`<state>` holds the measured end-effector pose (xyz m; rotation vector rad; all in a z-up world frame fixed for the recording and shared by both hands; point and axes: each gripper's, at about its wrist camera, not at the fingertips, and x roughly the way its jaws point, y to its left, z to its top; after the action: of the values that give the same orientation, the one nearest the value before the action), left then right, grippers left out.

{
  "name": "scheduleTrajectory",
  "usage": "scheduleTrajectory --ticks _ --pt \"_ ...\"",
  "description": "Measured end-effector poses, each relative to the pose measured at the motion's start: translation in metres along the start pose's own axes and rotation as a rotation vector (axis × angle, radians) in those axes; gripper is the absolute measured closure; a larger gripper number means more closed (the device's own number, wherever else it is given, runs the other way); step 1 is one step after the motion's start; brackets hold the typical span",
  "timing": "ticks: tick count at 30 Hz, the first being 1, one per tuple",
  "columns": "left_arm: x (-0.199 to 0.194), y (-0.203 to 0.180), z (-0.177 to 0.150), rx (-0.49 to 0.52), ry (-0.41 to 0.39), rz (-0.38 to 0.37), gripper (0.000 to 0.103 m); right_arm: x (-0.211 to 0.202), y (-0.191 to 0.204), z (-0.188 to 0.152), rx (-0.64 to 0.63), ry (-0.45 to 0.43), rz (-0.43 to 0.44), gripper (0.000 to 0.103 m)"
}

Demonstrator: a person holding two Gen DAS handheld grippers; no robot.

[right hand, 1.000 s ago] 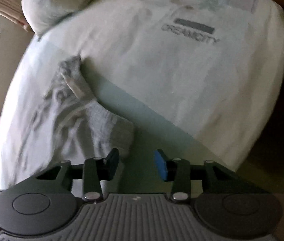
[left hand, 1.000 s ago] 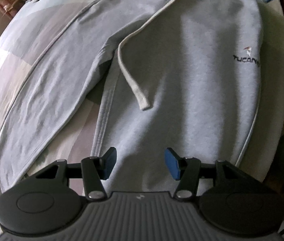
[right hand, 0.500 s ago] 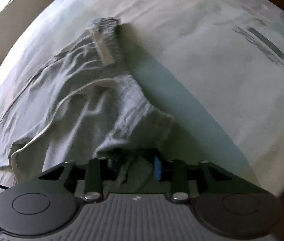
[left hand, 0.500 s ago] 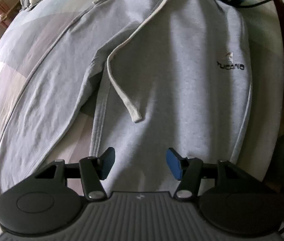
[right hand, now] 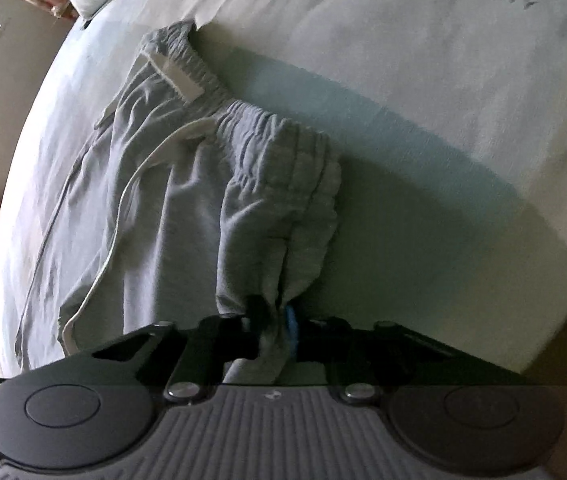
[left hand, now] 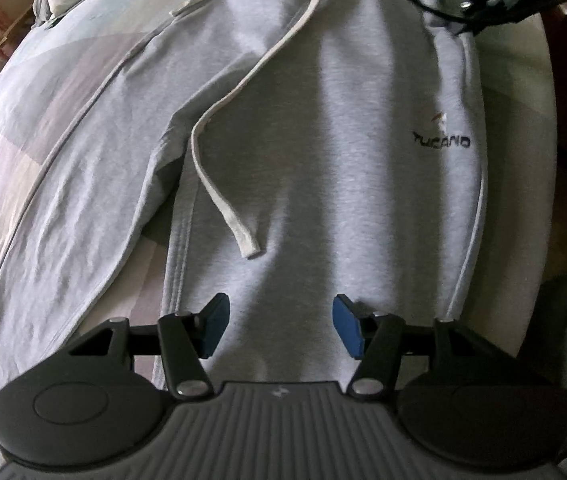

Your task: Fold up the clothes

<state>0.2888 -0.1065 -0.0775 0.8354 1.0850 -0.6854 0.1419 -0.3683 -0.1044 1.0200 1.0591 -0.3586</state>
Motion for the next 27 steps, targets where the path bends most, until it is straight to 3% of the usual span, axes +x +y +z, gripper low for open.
scheduleTrajectory --ticks 3,9,12,17,20,21,23,25,27 --pt "-0.001 0.003 -0.003 -0.01 0.006 0.0 0.044 -0.025 -0.01 -0.003 -0.001 -0.027 -0.049 0.094" --pt "0.003 0.004 -0.005 -0.028 0.012 -0.012 0.044 -0.046 -0.027 -0.005 -0.029 -0.052 -0.252 0.1" --pt "0.003 0.003 -0.006 -0.034 0.006 -0.015 0.044 -0.059 -0.025 -0.002 -0.021 -0.105 -0.176 0.095" --pt "0.003 0.002 -0.009 -0.035 0.006 -0.009 0.044 -0.043 0.031 -0.002 -0.272 -0.135 -0.081 0.086" --pt "0.002 0.002 -0.012 -0.046 0.006 -0.019 0.044 -0.012 0.055 -0.003 -0.411 -0.118 -0.139 0.079" --pt "0.003 0.001 -0.015 -0.048 0.015 -0.02 0.042 -0.002 0.056 -0.002 -0.447 -0.109 -0.201 0.079" --pt "0.009 0.0 -0.028 -0.074 0.064 -0.015 0.036 0.005 0.048 0.001 -0.445 -0.094 -0.282 0.093" --pt "0.016 0.001 -0.048 -0.118 0.141 -0.02 0.036 -0.008 0.05 -0.001 -0.44 -0.09 -0.239 0.088" --pt "0.007 0.003 -0.058 -0.157 0.131 -0.015 0.036 -0.021 0.054 -0.004 -0.452 -0.082 -0.191 0.08"
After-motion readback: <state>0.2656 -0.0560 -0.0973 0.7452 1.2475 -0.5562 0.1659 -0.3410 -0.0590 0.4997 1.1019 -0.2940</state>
